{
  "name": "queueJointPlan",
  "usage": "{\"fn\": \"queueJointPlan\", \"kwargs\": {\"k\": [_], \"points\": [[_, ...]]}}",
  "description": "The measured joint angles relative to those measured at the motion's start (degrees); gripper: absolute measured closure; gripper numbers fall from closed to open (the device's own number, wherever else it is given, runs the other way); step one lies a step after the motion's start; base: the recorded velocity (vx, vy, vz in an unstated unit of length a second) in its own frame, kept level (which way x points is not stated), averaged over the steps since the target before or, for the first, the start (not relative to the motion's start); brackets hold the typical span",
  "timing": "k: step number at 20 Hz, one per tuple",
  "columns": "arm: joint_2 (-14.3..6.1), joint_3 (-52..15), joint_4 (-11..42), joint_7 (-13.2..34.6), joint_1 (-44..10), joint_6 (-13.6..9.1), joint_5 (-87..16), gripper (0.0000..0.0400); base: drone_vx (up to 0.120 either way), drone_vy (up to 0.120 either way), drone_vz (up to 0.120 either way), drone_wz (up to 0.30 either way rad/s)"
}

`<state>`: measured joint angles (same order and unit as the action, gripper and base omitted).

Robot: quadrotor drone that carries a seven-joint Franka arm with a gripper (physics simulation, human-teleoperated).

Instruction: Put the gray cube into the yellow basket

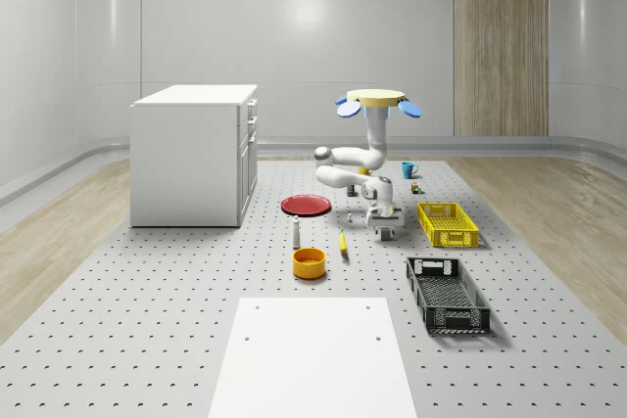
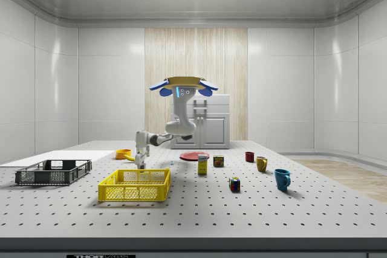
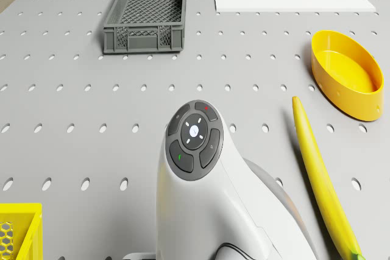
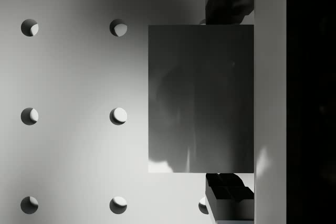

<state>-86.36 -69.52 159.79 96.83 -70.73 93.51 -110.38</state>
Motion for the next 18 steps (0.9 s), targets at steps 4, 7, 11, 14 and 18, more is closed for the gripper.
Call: {"fn": "queueJointPlan", "kwargs": {"k": [4, 7, 11, 14, 18], "points": [[-0.1, 0.4, -0.2, -0.4, 0.2, 0.2, -0.3, 0.0, 0.0, 0.0, 0.0, 0.0], [-0.1, 0.5, -0.2, -0.5, 0.3, 0.3, -0.4, 0.0079, 0.0, 0.0, 0.0, 0.0], [-0.1, 0.6, -0.3, -0.6, 0.4, 0.3, -0.5, 0.0124, 0.0, 0.0, 0.0, 0.0], [-0.1, 0.6, -0.3, -0.6, 0.4, 0.4, -0.5, 0.0137, 0.0, 0.0, 0.0, 0.0], [-0.1, 0.5, -0.3, -0.6, 0.5, 0.3, -0.4, 0.0145, 0.0, 0.0, 0.0, 0.0]]}}
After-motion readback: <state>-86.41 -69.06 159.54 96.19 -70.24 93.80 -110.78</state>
